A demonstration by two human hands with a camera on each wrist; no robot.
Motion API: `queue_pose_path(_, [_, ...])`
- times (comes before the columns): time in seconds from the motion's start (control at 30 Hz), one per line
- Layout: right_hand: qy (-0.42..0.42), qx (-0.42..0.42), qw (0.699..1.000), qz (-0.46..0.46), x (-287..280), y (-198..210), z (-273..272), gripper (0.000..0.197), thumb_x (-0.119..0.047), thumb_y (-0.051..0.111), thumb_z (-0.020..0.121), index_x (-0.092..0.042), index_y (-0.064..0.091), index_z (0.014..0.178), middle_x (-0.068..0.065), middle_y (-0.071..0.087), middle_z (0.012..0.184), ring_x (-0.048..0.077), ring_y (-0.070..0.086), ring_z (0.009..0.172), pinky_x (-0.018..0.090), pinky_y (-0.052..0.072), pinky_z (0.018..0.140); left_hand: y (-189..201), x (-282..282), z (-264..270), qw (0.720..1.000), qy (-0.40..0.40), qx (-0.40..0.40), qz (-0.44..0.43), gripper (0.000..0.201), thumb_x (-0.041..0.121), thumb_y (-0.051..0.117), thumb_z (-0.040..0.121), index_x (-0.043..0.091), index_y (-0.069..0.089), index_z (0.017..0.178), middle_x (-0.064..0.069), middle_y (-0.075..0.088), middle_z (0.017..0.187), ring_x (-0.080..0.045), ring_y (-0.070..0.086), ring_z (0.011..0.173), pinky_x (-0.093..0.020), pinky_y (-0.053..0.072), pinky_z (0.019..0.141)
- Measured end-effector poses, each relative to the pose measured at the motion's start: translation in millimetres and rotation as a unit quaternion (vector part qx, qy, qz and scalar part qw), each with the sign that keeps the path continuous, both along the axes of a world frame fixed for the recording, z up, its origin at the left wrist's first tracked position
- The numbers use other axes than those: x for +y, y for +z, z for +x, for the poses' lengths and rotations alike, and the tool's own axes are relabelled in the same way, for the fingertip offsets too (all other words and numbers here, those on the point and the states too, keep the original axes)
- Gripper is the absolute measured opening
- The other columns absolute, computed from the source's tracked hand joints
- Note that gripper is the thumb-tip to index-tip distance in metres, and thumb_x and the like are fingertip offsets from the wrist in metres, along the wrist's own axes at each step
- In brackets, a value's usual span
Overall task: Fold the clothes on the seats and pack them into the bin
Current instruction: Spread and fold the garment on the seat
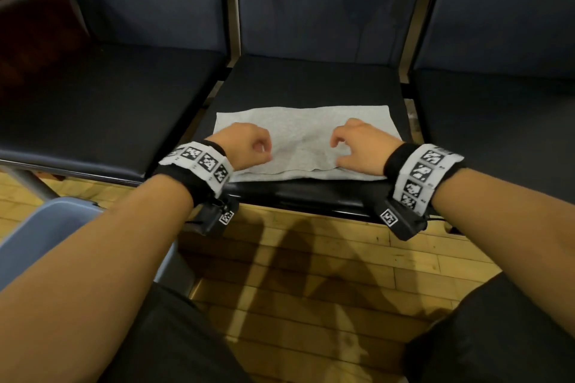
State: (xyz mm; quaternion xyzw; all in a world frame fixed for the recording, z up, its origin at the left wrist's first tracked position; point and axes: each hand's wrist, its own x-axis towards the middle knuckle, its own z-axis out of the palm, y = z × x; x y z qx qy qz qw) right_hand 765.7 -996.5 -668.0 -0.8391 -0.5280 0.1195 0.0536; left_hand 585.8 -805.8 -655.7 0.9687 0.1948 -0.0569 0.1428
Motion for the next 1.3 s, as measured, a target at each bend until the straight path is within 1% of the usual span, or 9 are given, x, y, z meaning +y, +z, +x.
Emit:
queue_pose_path(0.13, [-0.001, -0.001, 1.0, -0.008, 11.7, -15.0, -18.8, 0.032, -0.035, 0.064, 0.088, -0.018, 0.059, 0.115, 0.004, 0.047, 0.111, 0.024, 0.054, 0.099, 0.035, 0.047, 0.089, -23.8, -22.3, 19.0, 0.998, -0.024, 0.055, 0.032, 0.03, 0.045, 0.063, 0.086, 0.02, 0.059, 0.103, 0.0, 0.059, 0.1, -0.02, 0.055, 0.093, -0.036, 0.048, 0.085])
queue_pose_path(0.3, [0.001, -0.037, 0.999, -0.014, 10.4, -22.2, -24.4, 0.019, -0.028, 0.055, 0.094, -0.017, 0.063, 0.108, 0.006, 0.053, 0.112, 0.026, 0.055, 0.101, 0.037, 0.045, 0.089, -32.9, -28.4, 23.0, 0.996, -0.034, 0.037, 0.071, 0.017, 0.031, 0.054, 0.095, 0.016, 0.058, 0.101, -0.006, 0.059, 0.1, -0.025, 0.057, 0.093, -0.034, 0.046, 0.079])
queue_pose_path(0.53, [-0.026, -0.036, 0.999, 0.027, 4.2, -1.3, -22.3, 0.011, -0.011, 0.048, 0.092, -0.013, 0.058, 0.096, 0.008, 0.059, 0.097, 0.028, 0.057, 0.086, 0.033, 0.045, 0.073, -10.0, -18.4, 13.3, 0.999, -0.02, -0.006, 0.031, 0.011, 0.027, 0.053, 0.095, 0.021, 0.062, 0.093, 0.002, 0.061, 0.092, -0.02, 0.058, 0.091, -0.03, 0.044, 0.077])
queue_pose_path(0.63, [-0.018, -0.013, 1.0, -0.004, -1.1, 4.6, -23.8, 0.011, -0.018, 0.05, 0.093, -0.014, 0.06, 0.092, 0.007, 0.062, 0.093, 0.028, 0.06, 0.084, 0.036, 0.051, 0.075, -5.5, -16.8, 6.2, 0.999, -0.033, 0.043, 0.002, 0.024, 0.041, 0.054, 0.093, 0.022, 0.065, 0.102, 0.006, 0.059, 0.095, -0.016, 0.055, 0.093, -0.029, 0.044, 0.083])
queue_pose_path(0.8, [-0.036, -0.003, 0.999, -0.017, 2.0, -2.9, -24.4, 0.02, -0.026, 0.052, 0.092, -0.011, 0.065, 0.093, 0.007, 0.054, 0.1, 0.026, 0.057, 0.088, 0.039, 0.052, 0.082, -9.0, 11.7, 3.2, 0.991, 0.136, -0.007, 0.003, 0.033, 0.044, 0.052, 0.094, 0.017, 0.06, 0.111, -0.003, 0.061, 0.109, -0.023, 0.057, 0.101, -0.035, 0.046, 0.087])
queue_pose_path(0.93, [-0.058, 0.014, 0.998, 0.022, 21.0, -3.8, -24.8, 0.029, -0.03, 0.048, 0.096, -0.009, 0.06, 0.113, 0.01, 0.049, 0.116, 0.026, 0.056, 0.096, 0.04, 0.05, 0.088, -14.4, 41.0, -1.9, 0.94, 0.341, -0.03, -0.009, 0.059, 0.043, 0.064, 0.084, 0.003, 0.051, 0.125, -0.021, 0.055, 0.125, -0.038, 0.056, 0.11, -0.04, 0.047, 0.086])
queue_pose_path(1.1, [-0.104, 0.033, 0.993, -0.042, 46.0, -17.2, -27.6, 0.038, -0.042, 0.047, 0.097, -0.009, 0.053, 0.115, 0.014, 0.052, 0.125, 0.028, 0.054, 0.1, 0.035, 0.045, 0.078, -20.8, 43.4, 3.5, 0.933, 0.354, 0.034, -0.06, 0.063, 0.047, 0.066, 0.085, 0.0, 0.053, 0.125, -0.019, 0.059, 0.124, -0.036, 0.057, 0.113, -0.037, 0.045, 0.083])
queue_pose_path(1.2, [-0.128, 0.041, 0.99, -0.036, 57.5, -24.5, -30.8, 0.056, -0.052, 0.049, 0.094, -0.008, 0.047, 0.13, 0.017, 0.042, 0.136, 0.033, 0.048, 0.119, 0.039, 0.046, 0.09, -22.0, 43.0, 7.9, 0.936, 0.341, 0.052, -0.063, 0.057, 0.041, 0.069, 0.085, 0.001, 0.056, 0.123, -0.018, 0.06, 0.123, -0.035, 0.058, 0.112, -0.037, 0.046, 0.085])
queue_pose_path(1.3, [-0.127, 0.051, 0.988, -0.068, 64.9, -35.8, -34.0, 0.072, -0.059, 0.049, 0.091, -0.011, 0.036, 0.143, 0.02, 0.026, 0.153, 0.037, 0.029, 0.139, 0.047, 0.031, 0.113, -23.1, 48.7, 7.1, 0.936, 0.339, 0.048, -0.082, 0.047, 0.037, 0.068, 0.085, 0.003, 0.06, 0.116, -0.017, 0.062, 0.119, -0.033, 0.06, 0.107, -0.033, 0.045, 0.077])
